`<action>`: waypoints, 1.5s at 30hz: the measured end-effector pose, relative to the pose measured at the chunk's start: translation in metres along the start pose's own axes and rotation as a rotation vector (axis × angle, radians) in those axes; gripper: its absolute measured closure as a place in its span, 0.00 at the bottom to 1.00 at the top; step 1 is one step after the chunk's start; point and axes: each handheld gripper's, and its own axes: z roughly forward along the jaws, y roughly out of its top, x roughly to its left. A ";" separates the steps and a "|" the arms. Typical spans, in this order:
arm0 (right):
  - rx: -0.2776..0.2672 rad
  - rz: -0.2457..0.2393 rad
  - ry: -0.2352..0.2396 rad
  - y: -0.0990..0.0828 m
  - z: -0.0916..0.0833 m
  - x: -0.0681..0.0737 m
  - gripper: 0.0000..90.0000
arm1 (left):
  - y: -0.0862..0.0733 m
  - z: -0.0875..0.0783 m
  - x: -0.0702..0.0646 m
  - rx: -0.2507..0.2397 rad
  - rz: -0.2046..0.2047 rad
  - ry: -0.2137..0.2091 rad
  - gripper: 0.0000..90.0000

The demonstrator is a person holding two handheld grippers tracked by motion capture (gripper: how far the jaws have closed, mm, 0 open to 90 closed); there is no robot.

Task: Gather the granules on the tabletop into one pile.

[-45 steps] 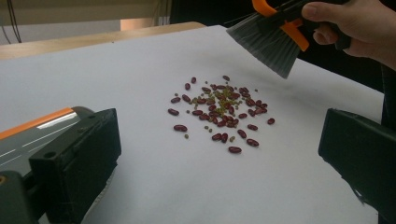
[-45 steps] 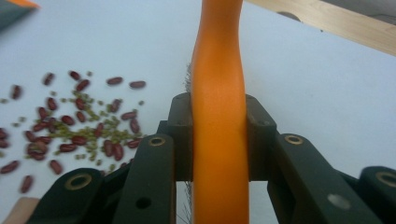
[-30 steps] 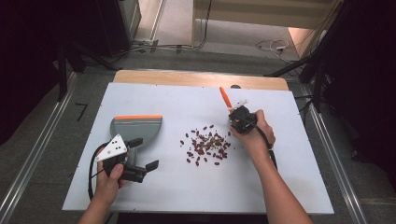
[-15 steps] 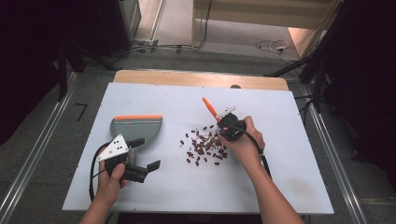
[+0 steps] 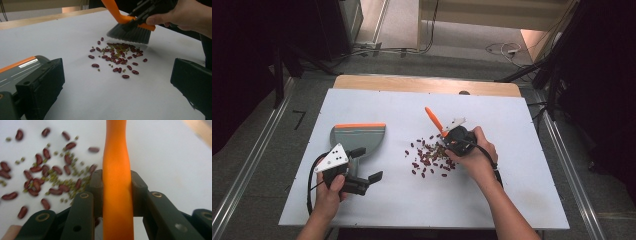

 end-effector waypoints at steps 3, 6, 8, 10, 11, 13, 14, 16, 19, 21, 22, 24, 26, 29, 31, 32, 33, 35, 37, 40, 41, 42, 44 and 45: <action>-0.042 -0.010 -0.010 0.008 -0.001 -0.009 0.76 | 0.000 0.001 0.000 0.003 0.001 -0.001 0.00; -0.063 -0.076 -0.040 0.020 0.008 -0.014 0.76 | 0.000 0.001 0.000 0.004 0.004 -0.002 0.00; -0.058 -0.118 -0.060 0.027 0.017 -0.016 0.76 | 0.000 0.001 0.000 0.005 0.005 -0.001 0.00; -0.062 -0.189 -0.071 0.033 0.027 -0.019 0.76 | 0.000 0.001 0.001 0.008 0.006 0.002 0.00; -0.068 -0.237 -0.079 0.035 0.033 -0.019 0.76 | -0.001 0.001 0.001 0.008 0.006 0.001 0.00; -0.052 -0.289 -0.089 0.039 0.042 -0.016 0.76 | -0.001 0.002 0.001 0.009 0.006 0.000 0.00; -0.041 -0.301 -0.087 0.040 0.046 -0.014 0.76 | -0.001 0.002 0.001 0.010 0.006 -0.001 0.00; -0.031 -0.312 -0.043 0.041 0.052 -0.008 0.76 | -0.001 0.002 0.001 0.011 0.005 -0.003 0.00; -0.008 -0.328 -0.030 0.041 0.053 0.002 0.76 | -0.001 0.002 0.001 0.012 0.004 -0.005 0.00; 0.006 -0.351 -0.021 0.039 0.052 0.007 0.76 | -0.001 0.002 0.001 0.011 0.000 -0.011 0.00; 0.009 -0.359 -0.008 0.038 0.050 0.009 0.76 | -0.001 0.002 0.001 0.009 0.000 -0.012 0.00; 0.004 -0.348 0.038 0.036 0.045 0.011 0.76 | -0.001 0.003 0.000 0.009 0.000 -0.012 0.00; 0.000 -0.354 0.071 0.033 0.041 0.013 0.76 | 0.000 0.003 0.000 0.009 0.000 -0.011 0.00; 0.001 -0.375 0.088 0.028 0.035 0.019 0.76 | 0.000 0.002 0.001 0.001 0.001 -0.007 0.00; 0.005 -0.386 0.102 0.025 0.032 0.023 0.76 | 0.000 0.002 0.001 0.004 -0.002 -0.005 0.00; 0.006 -0.395 0.110 0.024 0.030 0.025 0.76 | 0.000 0.002 0.001 0.003 0.000 -0.005 0.00; 0.008 -0.414 0.129 0.022 0.026 0.028 0.76 | 0.000 0.002 0.001 0.004 0.000 -0.007 0.00; 0.009 -0.408 0.134 0.021 0.024 0.030 0.76 | -0.001 0.002 0.000 0.004 -0.002 -0.010 0.00; 0.006 -0.425 0.145 0.019 0.021 0.032 0.76 | -0.001 0.002 0.001 0.004 -0.003 -0.009 0.00; -0.012 -0.406 0.166 0.020 0.012 0.026 0.76 | 0.000 0.002 0.001 0.005 -0.002 -0.008 0.00; -0.032 -0.400 0.160 0.022 0.010 0.024 0.76 | 0.000 0.002 0.001 0.005 -0.002 -0.009 0.00; -0.032 -0.400 0.160 0.022 0.010 0.024 0.76 | 0.000 0.002 0.001 0.003 -0.006 -0.012 0.00; -0.048 -0.412 0.134 0.026 0.008 0.020 0.76 | 0.000 0.002 0.001 -0.004 -0.016 -0.017 0.00; -0.056 -0.412 0.128 0.030 0.009 0.020 0.76 | 0.000 0.002 0.001 -0.005 -0.016 -0.017 0.00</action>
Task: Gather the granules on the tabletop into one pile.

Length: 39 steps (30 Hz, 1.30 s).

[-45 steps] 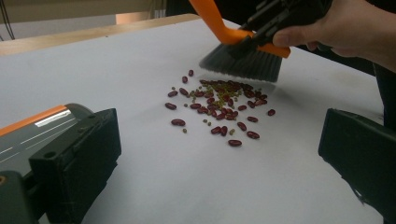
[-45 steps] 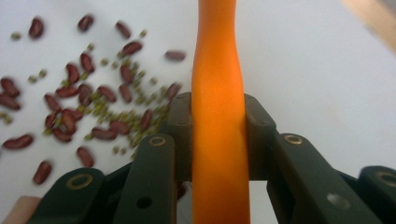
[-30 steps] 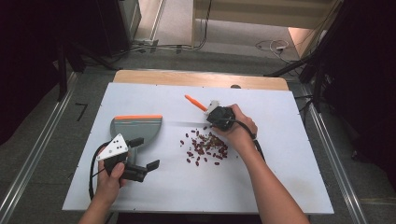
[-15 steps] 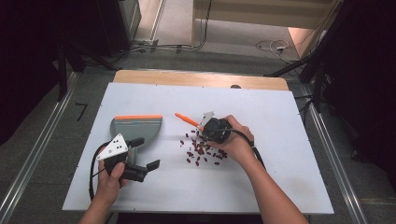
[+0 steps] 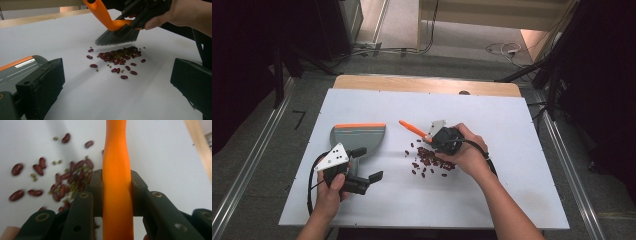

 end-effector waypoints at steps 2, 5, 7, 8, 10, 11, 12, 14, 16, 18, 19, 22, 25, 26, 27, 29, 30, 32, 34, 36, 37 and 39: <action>-0.009 -0.007 -0.021 0.007 0.004 -0.004 0.76 | 0.000 0.000 0.000 0.002 0.001 0.002 0.00; -0.018 -0.022 -0.045 0.017 0.014 -0.010 0.76 | 0.000 0.000 0.000 0.002 0.001 0.002 0.00; -0.015 -0.041 -0.069 0.023 0.022 -0.014 0.76 | 0.000 -0.001 0.001 0.002 0.003 0.003 0.00; -0.009 -0.053 -0.079 0.025 0.027 -0.015 0.76 | 0.000 -0.001 0.001 0.002 0.003 0.004 0.00; 0.012 -0.075 -0.074 0.028 0.036 -0.014 0.76 | 0.000 -0.002 0.002 0.004 0.001 0.004 0.00; 0.018 -0.086 -0.061 0.029 0.040 -0.012 0.76 | 0.000 -0.002 0.002 0.003 0.000 0.002 0.00; 0.009 -0.085 -0.036 0.030 0.042 -0.010 0.76 | 0.000 -0.002 0.002 0.003 0.000 0.001 0.00; 0.014 -0.101 -0.023 0.031 0.043 -0.004 0.76 | 0.000 -0.002 0.003 0.005 0.003 0.003 0.00; 0.020 -0.102 -0.013 0.031 0.043 0.002 0.76 | 0.000 -0.002 0.003 0.004 0.001 0.002 0.00; 0.017 -0.103 -0.007 0.028 0.041 0.006 0.76 | 0.000 -0.002 0.002 0.004 0.001 0.001 0.00; 0.002 -0.098 0.020 0.026 0.037 0.009 0.76 | 0.000 -0.002 0.002 0.005 0.000 0.002 0.00; -0.006 -0.110 0.048 0.023 0.032 0.014 0.76 | 0.000 -0.002 0.001 0.005 0.003 0.002 0.00; -0.010 -0.152 0.065 0.018 0.027 0.023 0.76 | 0.000 -0.001 0.001 0.007 0.000 0.001 0.00; -0.013 -0.161 0.072 0.017 0.025 0.025 0.76 | 0.000 -0.001 0.001 0.010 0.003 0.001 0.00; -0.015 -0.169 0.081 0.016 0.023 0.027 0.76 | -0.001 0.000 0.001 0.010 0.004 -0.002 0.00; -0.015 -0.181 0.098 0.015 0.019 0.029 0.76 | -0.001 0.000 0.000 0.010 0.003 -0.001 0.00; -0.015 -0.188 0.106 0.014 0.017 0.030 0.76 | -0.001 0.000 0.000 0.011 0.003 -0.002 0.00; -0.013 -0.214 0.113 0.013 0.016 0.031 0.76 | -0.001 0.000 0.000 0.013 0.004 -0.002 0.00; -0.012 -0.210 0.117 0.013 0.013 0.031 0.76 | -0.001 0.000 0.000 0.010 0.003 -0.001 0.00; -0.020 -0.202 0.100 0.014 0.008 0.029 0.76 | 0.000 0.000 0.001 0.013 0.003 -0.001 0.00; -0.030 -0.189 0.090 0.014 0.005 0.028 0.76 | -0.001 0.000 0.001 0.011 0.003 -0.001 0.00; -0.041 -0.139 0.066 0.017 -0.006 0.028 0.76 | -0.001 0.000 0.001 0.009 0.002 0.000 0.00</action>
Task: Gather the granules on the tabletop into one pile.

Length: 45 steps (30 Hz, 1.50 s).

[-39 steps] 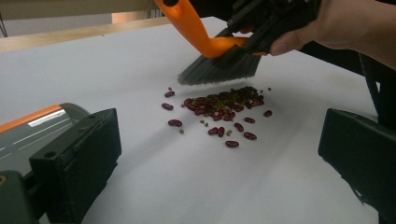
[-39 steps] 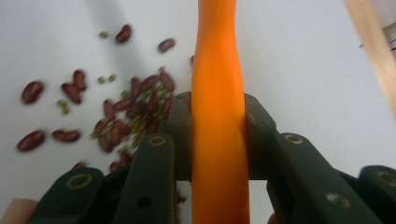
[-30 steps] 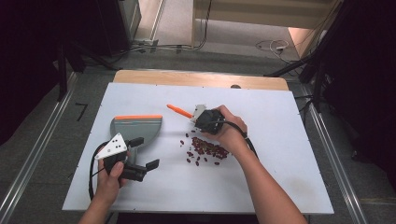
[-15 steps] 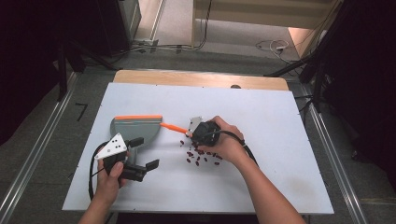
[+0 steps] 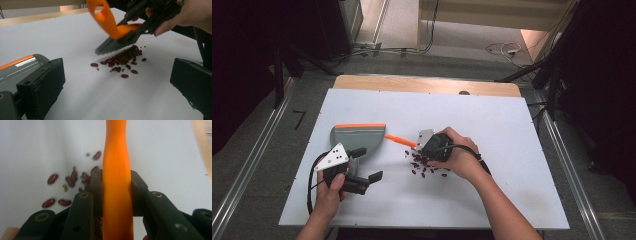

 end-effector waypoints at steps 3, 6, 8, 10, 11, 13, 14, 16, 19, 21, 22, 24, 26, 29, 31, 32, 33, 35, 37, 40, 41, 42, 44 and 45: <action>-0.072 0.098 -0.017 0.010 -0.014 -0.001 0.76 | 0.000 0.000 0.000 0.000 0.001 0.002 0.00; -0.093 0.364 0.144 0.024 -0.025 0.000 0.76 | 0.001 -0.001 0.000 -0.006 -0.002 0.007 0.00; -0.091 0.412 0.169 0.034 -0.024 0.005 0.76 | 0.001 -0.003 0.001 -0.008 -0.002 0.010 0.00; -0.063 0.464 0.152 0.042 -0.017 0.011 0.76 | 0.001 -0.003 0.002 -0.010 -0.001 0.011 0.00; -0.058 0.511 0.177 0.045 -0.011 0.013 0.76 | 0.001 -0.003 0.002 -0.009 0.002 0.011 0.00; -0.088 0.624 0.261 0.046 0.002 0.014 0.76 | 0.001 -0.004 0.002 -0.006 0.002 0.011 0.00; -0.092 0.684 0.292 0.046 0.009 0.013 0.76 | 0.001 -0.004 0.002 -0.007 0.003 0.009 0.00; -0.068 0.776 0.313 0.046 0.022 0.012 0.76 | 0.001 -0.004 0.002 -0.007 0.004 0.009 0.00; -0.039 0.874 0.272 0.037 0.043 0.009 0.76 | 0.001 -0.004 0.002 -0.006 0.004 0.007 0.00; -0.037 0.889 0.262 0.033 0.044 0.006 0.76 | 0.001 -0.005 0.002 -0.010 0.002 0.008 0.00; -0.042 0.904 0.275 0.029 0.046 0.003 0.76 | 0.001 -0.004 0.002 -0.012 -0.001 0.007 0.00; -0.032 0.912 0.255 0.022 0.046 0.001 0.76 | 0.001 -0.004 0.003 -0.007 -0.001 0.009 0.00; -0.018 0.931 0.239 0.017 0.045 -0.002 0.76 | 0.001 -0.004 0.002 -0.007 0.000 0.005 0.00; -0.015 0.964 0.235 0.006 0.045 -0.006 0.75 | 0.001 -0.003 0.001 -0.004 -0.001 0.006 0.00; -0.012 0.988 0.229 -0.002 0.044 -0.007 0.75 | 0.001 -0.003 0.001 -0.006 0.000 0.005 0.00; -0.013 0.997 0.227 -0.006 0.043 -0.008 0.75 | 0.000 -0.003 0.001 -0.003 0.000 0.007 0.00; -0.014 1.004 0.220 -0.009 0.042 -0.008 0.75 | 0.000 -0.004 0.001 -0.002 0.000 0.008 0.00; -0.011 1.015 0.213 -0.016 0.040 -0.010 0.74 | 0.000 -0.003 0.001 -0.002 0.000 0.008 0.00; -0.008 1.030 0.203 -0.022 0.038 -0.012 0.74 | 0.000 -0.003 0.001 0.000 -0.001 0.008 0.00; -0.008 1.042 0.188 -0.030 0.035 -0.015 0.74 | 0.000 -0.003 0.001 0.001 0.001 0.008 0.00; -0.006 1.047 0.190 -0.032 0.034 -0.016 0.74 | 0.000 -0.003 0.001 0.001 -0.001 0.007 0.00; -0.005 1.047 0.185 -0.035 0.033 -0.017 0.74 | 0.000 -0.003 0.001 0.002 -0.001 0.007 0.00; -0.008 1.056 0.179 -0.040 0.032 -0.018 0.74 | 0.000 -0.003 0.001 0.000 -0.001 0.006 0.00; -0.005 1.062 0.177 -0.042 0.031 -0.019 0.74 | 0.000 -0.003 0.001 0.001 -0.002 0.006 0.00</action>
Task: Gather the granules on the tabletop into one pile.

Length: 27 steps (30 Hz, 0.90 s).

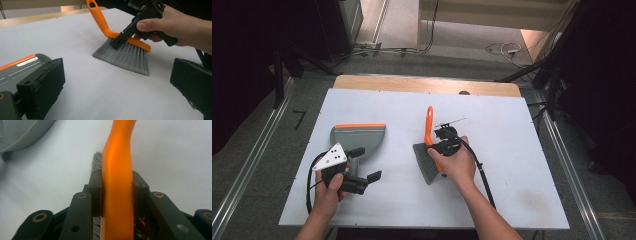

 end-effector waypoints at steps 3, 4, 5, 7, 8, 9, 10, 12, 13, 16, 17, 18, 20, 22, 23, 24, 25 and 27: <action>-0.003 0.010 -0.007 -0.001 -0.003 -0.006 0.74 | 0.000 0.000 0.000 0.001 0.001 0.001 0.00; -0.006 0.014 -0.005 -0.001 -0.004 -0.007 0.74 | 0.000 0.000 -0.001 0.001 0.001 0.001 0.00; -0.008 0.013 -0.008 -0.002 -0.005 -0.009 0.74 | 0.000 0.000 -0.001 0.002 0.002 0.001 0.00; -0.011 0.017 -0.012 -0.002 -0.006 -0.013 0.74 | 0.000 0.000 -0.001 0.000 0.002 0.002 0.00; -0.012 0.024 -0.014 -0.003 -0.007 -0.014 0.74 | 0.000 0.000 -0.001 0.000 0.001 0.001 0.00; -0.014 0.019 -0.015 -0.003 -0.008 -0.016 0.74 | 0.000 0.000 -0.001 0.000 0.001 0.002 0.00; -0.012 0.025 -0.017 -0.003 -0.009 -0.018 0.74 | 0.000 0.000 -0.001 0.000 0.001 0.002 0.00; -0.014 0.026 -0.019 -0.004 -0.010 -0.021 0.74 | 0.000 0.000 -0.001 0.000 0.002 0.002 0.00; -0.015 0.024 -0.020 -0.004 -0.011 -0.023 0.74 | 0.000 0.000 -0.001 0.001 0.002 0.002 0.00; -0.021 0.031 -0.021 -0.005 -0.013 -0.027 0.74 | 0.000 0.000 -0.001 0.001 0.002 0.001 0.00; -0.020 0.032 -0.022 -0.005 -0.014 -0.028 0.74 | 0.000 0.000 -0.001 0.002 0.002 0.001 0.00; -0.021 0.035 -0.022 -0.005 -0.014 -0.029 0.74 | 0.000 0.001 -0.001 0.003 0.004 0.001 0.00; -0.023 0.033 -0.025 -0.006 -0.015 -0.032 0.74 | 0.000 0.001 -0.001 0.004 0.004 0.000 0.00; -0.024 0.036 -0.025 -0.006 -0.016 -0.034 0.74 | 0.000 0.001 -0.001 0.004 0.005 -0.002 0.00; -0.024 0.032 -0.028 -0.006 -0.017 -0.035 0.74 | 0.000 0.001 -0.001 0.004 0.003 -0.001 0.00; -0.023 0.031 -0.028 -0.006 -0.018 -0.036 0.74 | 0.000 0.001 -0.001 0.003 0.003 0.000 0.00; -0.025 0.034 -0.029 -0.006 -0.018 -0.036 0.74 | 0.000 0.001 -0.001 0.004 0.004 0.000 0.00; -0.026 0.033 -0.028 -0.006 -0.019 -0.038 0.74 | 0.000 0.001 -0.001 0.004 0.004 0.000 0.00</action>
